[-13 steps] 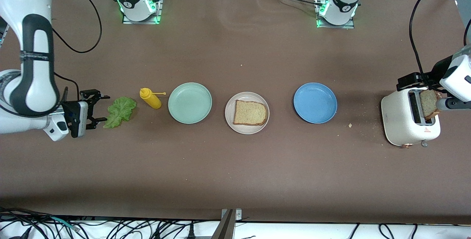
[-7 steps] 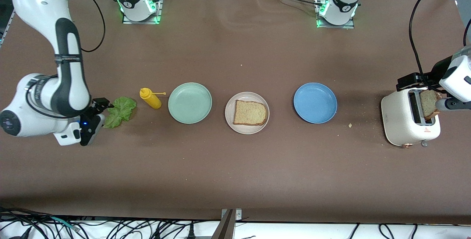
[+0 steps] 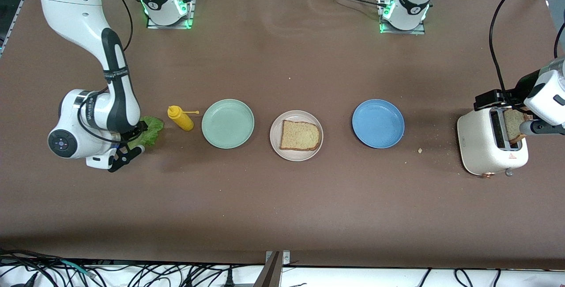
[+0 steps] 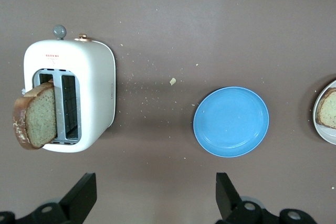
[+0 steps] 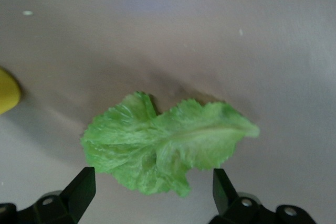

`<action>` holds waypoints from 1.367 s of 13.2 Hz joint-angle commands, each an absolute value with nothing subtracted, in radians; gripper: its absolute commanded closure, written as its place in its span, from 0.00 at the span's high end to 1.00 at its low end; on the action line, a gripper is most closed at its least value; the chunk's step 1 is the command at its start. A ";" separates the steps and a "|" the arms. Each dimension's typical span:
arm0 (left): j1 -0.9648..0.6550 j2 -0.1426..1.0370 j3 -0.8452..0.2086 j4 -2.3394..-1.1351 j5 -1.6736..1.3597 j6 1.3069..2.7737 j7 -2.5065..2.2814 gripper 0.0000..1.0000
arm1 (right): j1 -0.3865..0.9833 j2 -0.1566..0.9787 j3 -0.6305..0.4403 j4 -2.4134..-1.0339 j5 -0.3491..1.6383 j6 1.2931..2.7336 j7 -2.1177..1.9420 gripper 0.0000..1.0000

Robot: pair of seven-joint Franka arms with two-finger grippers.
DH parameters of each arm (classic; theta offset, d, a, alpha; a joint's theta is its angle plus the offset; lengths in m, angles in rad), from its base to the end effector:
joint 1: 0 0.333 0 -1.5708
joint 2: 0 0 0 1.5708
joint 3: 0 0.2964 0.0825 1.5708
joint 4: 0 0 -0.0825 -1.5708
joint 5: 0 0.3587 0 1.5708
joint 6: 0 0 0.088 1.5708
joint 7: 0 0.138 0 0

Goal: Make sandwich in beige plate with both arms
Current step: 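Lower the right gripper and grasp the green lettuce leaf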

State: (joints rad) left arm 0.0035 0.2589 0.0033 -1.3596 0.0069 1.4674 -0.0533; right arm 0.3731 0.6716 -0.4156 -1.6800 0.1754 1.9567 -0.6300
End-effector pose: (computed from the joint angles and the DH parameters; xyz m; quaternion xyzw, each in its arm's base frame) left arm 0.5841 0.0048 0.5140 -0.9967 -0.0300 0.0754 0.0056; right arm 0.5983 0.0031 0.1857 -0.9501 -0.2586 0.1746 0.0001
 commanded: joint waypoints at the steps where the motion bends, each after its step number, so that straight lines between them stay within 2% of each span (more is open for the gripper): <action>1: 0.000 0.270 0.000 -1.342 0.032 1.465 -0.049 1.00 | 0.425 0.652 -0.449 -1.749 0.147 2.008 -0.517 0.99; 6: 0.002 0.273 0.002 -1.342 0.032 1.474 -0.051 1.00 | 0.420 0.673 -0.446 -1.782 0.163 2.084 -0.342 0.98; 8: 0.000 0.273 0.002 -1.342 0.032 1.486 -0.051 1.00 | 0.417 0.683 -0.445 -1.799 0.182 2.120 -0.290 0.94; 9: 0.002 0.273 0.002 -1.342 0.032 1.486 -0.051 1.00 | 0.416 0.684 -0.445 -1.798 0.201 2.118 -0.270 0.86; 10: 0.002 0.273 0.000 -1.342 0.031 1.486 -0.051 1.00 | 0.414 0.692 -0.445 -1.799 0.224 2.121 -0.265 0.71; 11: 0.002 0.273 0.000 -1.342 0.032 1.486 -0.051 1.00 | 0.411 0.695 -0.445 -1.798 0.253 2.120 -0.265 0.32; 12: 0.002 0.273 0.002 -1.342 0.032 1.486 -0.049 1.00 | 0.411 0.695 -0.445 -1.798 0.265 2.115 -0.262 0.00; 18: 0.003 0.273 0.000 -1.344 0.031 1.488 -0.049 1.00 | 0.414 0.683 -0.451 -1.772 0.262 2.096 -0.279 0.00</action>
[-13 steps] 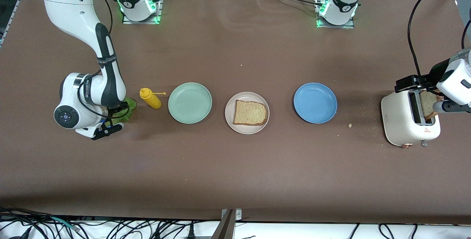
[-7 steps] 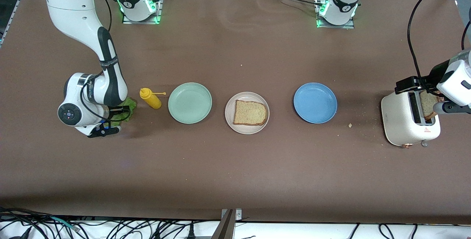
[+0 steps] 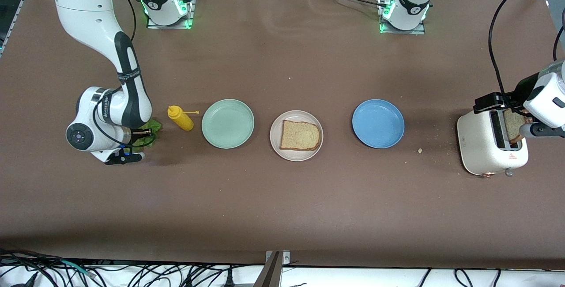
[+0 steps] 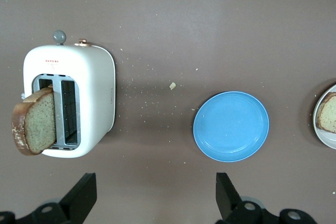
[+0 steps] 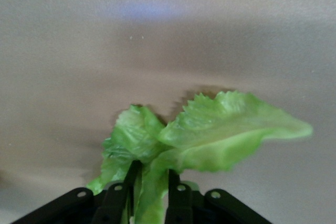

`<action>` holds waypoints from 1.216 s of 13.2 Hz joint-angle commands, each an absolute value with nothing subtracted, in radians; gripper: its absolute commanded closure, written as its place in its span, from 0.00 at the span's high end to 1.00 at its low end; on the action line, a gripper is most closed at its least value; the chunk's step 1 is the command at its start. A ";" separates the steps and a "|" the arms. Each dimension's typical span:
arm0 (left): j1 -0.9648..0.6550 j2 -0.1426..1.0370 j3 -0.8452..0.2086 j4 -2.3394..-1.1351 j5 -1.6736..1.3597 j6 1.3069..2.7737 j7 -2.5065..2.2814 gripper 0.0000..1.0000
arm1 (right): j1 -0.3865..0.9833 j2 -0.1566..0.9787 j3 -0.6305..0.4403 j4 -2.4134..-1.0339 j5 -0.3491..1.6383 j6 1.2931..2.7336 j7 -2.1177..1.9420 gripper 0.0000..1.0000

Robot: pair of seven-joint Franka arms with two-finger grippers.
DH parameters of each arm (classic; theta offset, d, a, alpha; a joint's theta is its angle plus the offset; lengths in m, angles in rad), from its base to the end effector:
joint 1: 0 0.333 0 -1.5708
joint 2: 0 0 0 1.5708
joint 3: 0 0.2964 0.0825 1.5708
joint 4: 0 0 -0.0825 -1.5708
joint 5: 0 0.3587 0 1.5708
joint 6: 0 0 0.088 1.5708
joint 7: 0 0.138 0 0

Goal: Make sandwich in beige plate with both arms
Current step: 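Lower the right gripper and grasp the green lettuce leaf, then lift the lettuce with the right gripper and carry it toward the toast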

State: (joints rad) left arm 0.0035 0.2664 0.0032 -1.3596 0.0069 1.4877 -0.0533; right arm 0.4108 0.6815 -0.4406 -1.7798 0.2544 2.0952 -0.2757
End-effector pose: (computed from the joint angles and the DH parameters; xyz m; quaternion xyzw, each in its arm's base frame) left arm 0.5884 0.0047 0.5110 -0.9972 -0.0299 0.0690 0.0055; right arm 0.5853 0.0051 0.1551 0.9867 0.0650 -0.1475 0.0195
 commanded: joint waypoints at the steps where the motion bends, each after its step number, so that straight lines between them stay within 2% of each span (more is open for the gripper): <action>1: 0.003 0.273 0.000 -1.344 0.031 1.488 -0.049 1.00 | 0.416 0.678 -0.451 -1.749 0.262 2.071 -0.279 0.00; 4: 0.002 0.273 0.000 -1.347 0.029 1.488 -0.049 1.00 | 0.419 0.673 -0.472 -1.640 0.252 1.923 -0.279 0.00; 7: 0.002 0.285 0.000 -1.342 0.028 1.488 -0.051 1.00 | 0.420 0.673 -0.483 -1.595 0.241 1.873 -0.282 0.00; 11: 0.012 0.287 0.003 -1.339 -0.038 1.488 -0.051 1.00 | 0.420 0.672 -0.515 -1.439 0.239 1.685 -0.285 0.00; 16: 0.005 0.285 0.002 -1.332 -0.037 1.488 -0.040 1.00 | 0.423 0.644 -0.541 -1.295 0.244 1.520 -0.282 0.00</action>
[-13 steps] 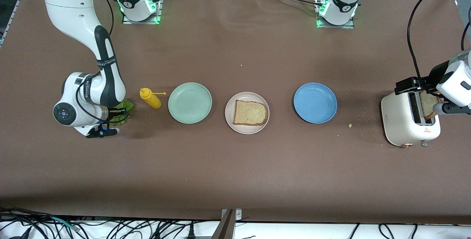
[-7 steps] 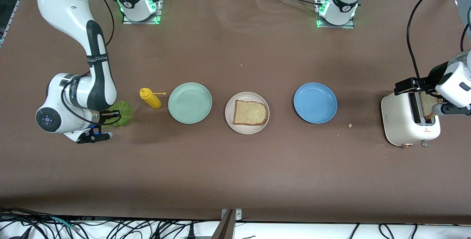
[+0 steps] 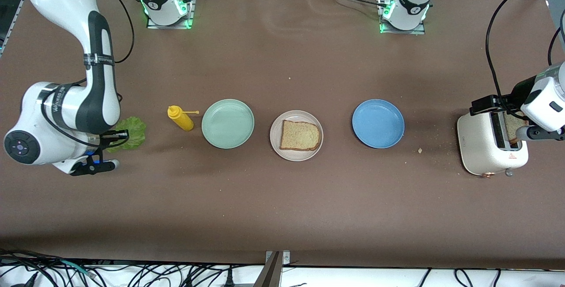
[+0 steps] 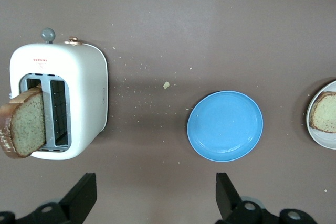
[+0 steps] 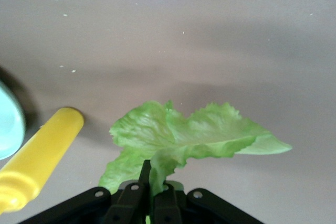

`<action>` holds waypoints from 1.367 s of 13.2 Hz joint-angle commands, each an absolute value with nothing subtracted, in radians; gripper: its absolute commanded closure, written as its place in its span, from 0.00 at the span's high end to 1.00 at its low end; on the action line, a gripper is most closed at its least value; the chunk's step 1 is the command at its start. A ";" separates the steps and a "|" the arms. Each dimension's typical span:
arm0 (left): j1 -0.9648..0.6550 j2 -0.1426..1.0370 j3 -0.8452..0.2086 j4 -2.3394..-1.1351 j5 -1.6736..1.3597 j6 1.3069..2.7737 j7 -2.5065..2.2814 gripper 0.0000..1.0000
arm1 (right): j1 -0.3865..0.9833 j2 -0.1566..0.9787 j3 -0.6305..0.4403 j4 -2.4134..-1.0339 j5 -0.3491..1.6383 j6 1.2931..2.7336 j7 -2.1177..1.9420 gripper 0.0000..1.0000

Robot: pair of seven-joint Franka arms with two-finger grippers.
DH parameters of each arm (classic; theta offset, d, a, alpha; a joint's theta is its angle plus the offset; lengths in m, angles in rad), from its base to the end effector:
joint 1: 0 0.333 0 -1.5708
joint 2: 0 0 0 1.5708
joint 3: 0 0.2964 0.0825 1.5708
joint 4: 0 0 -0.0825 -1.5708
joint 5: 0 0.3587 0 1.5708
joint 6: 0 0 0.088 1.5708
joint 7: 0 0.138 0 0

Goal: Make sandwich in beige plate with both arms
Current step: 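Lift the lettuce with the right gripper and carry it toward the toast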

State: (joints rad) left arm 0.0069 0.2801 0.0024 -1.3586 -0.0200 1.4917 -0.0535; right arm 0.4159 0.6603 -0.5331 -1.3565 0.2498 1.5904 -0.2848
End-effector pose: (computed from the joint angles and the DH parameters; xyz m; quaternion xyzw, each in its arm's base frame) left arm 0.5915 0.0024 0.5036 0.9968 0.0312 -0.0736 0.0080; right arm 0.6338 0.0160 0.3128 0.9819 0.0784 -0.1726 0.0074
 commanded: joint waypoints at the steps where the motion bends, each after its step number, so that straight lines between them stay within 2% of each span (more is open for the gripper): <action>1: 0.003 0.284 0.000 -1.330 -0.038 1.488 -0.038 1.00 | 0.434 0.641 -0.543 -1.270 0.245 1.494 -0.258 0.00; 5: 0.008 0.284 0.002 -1.330 -0.041 1.488 -0.048 1.00 | 0.511 0.620 -0.526 -1.187 0.259 1.451 -0.083 0.00; 10: 0.003 0.296 0.002 -1.333 -0.031 1.488 -0.049 1.00 | 0.650 0.620 -0.523 -1.161 0.418 1.471 0.251 0.00; 14: 0.015 0.293 0.003 -1.333 -0.035 1.488 -0.040 1.00 | 0.779 0.646 -0.523 -1.170 0.555 1.615 0.437 0.00; 18: 0.018 0.287 0.005 -1.331 -0.034 1.488 -0.038 1.00 | 0.923 0.724 -0.523 -1.196 0.626 1.863 0.660 0.00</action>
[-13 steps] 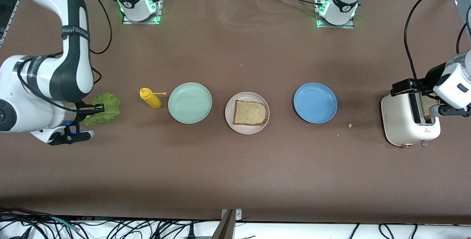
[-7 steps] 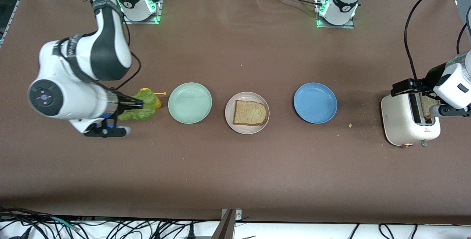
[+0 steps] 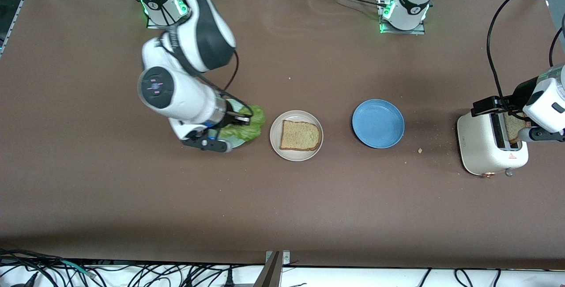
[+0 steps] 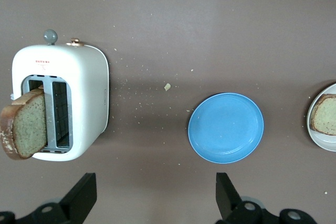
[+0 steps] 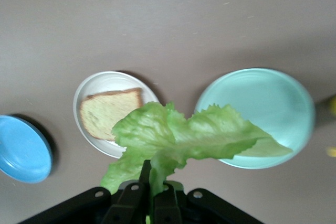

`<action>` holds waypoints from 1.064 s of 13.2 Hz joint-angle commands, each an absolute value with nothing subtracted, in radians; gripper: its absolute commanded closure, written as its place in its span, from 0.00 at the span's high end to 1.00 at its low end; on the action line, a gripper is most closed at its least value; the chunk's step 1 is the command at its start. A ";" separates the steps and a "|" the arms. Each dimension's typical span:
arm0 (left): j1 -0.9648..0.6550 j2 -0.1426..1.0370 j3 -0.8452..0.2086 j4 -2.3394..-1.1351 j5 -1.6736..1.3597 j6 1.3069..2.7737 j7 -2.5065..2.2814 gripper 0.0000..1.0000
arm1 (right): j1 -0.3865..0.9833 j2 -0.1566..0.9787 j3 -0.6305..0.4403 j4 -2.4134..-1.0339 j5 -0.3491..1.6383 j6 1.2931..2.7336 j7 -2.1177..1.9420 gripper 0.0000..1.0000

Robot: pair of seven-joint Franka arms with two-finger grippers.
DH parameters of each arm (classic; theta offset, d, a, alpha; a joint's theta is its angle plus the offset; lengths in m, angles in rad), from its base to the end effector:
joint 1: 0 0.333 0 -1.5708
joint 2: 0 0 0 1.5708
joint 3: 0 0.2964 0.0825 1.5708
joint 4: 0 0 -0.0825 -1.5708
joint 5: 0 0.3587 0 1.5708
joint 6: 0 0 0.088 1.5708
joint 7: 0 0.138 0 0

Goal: Make sandwich in beige plate with both arms
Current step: 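Lift the lettuce with the right gripper and carry it toward the toast, then lower the lettuce onto the toast and open the right gripper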

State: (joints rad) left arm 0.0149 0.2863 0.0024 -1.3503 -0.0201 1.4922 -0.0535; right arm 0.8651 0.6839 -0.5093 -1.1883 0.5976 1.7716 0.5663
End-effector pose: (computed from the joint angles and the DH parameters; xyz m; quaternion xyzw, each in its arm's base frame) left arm 0.5934 0.0072 0.5036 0.9967 0.0352 -0.0723 0.0084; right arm 0.5867 0.3820 0.3781 -0.9836 0.1197 0.0718 0.1143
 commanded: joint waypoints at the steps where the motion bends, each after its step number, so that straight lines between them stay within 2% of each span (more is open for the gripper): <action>1: 0.018 0.287 0.003 -1.330 -0.034 1.488 -0.040 1.00 | 0.957 0.748 -0.522 -1.210 0.636 1.928 0.736 0.00; 7: 0.017 0.287 0.006 -1.328 -0.032 1.489 -0.040 1.00 | 1.132 0.917 -0.520 -1.233 0.649 2.219 1.006 0.00; 11: 0.017 0.288 0.008 -1.328 -0.032 1.489 -0.044 1.00 | 1.146 0.939 -0.517 -1.233 0.646 2.260 1.048 0.02; 12: 0.017 0.288 0.006 -1.330 -0.034 1.489 -0.044 1.00 | 1.144 0.936 -0.518 -1.235 0.635 2.257 1.046 0.65; 13: 0.015 0.291 0.006 -1.330 -0.032 1.489 -0.048 1.00 | 1.146 0.934 -0.523 -1.244 0.627 2.255 1.040 1.00; 14: 0.015 0.290 0.006 -1.330 -0.032 1.489 -0.049 1.00 | 1.147 0.931 -0.523 -1.255 0.618 2.250 1.029 1.00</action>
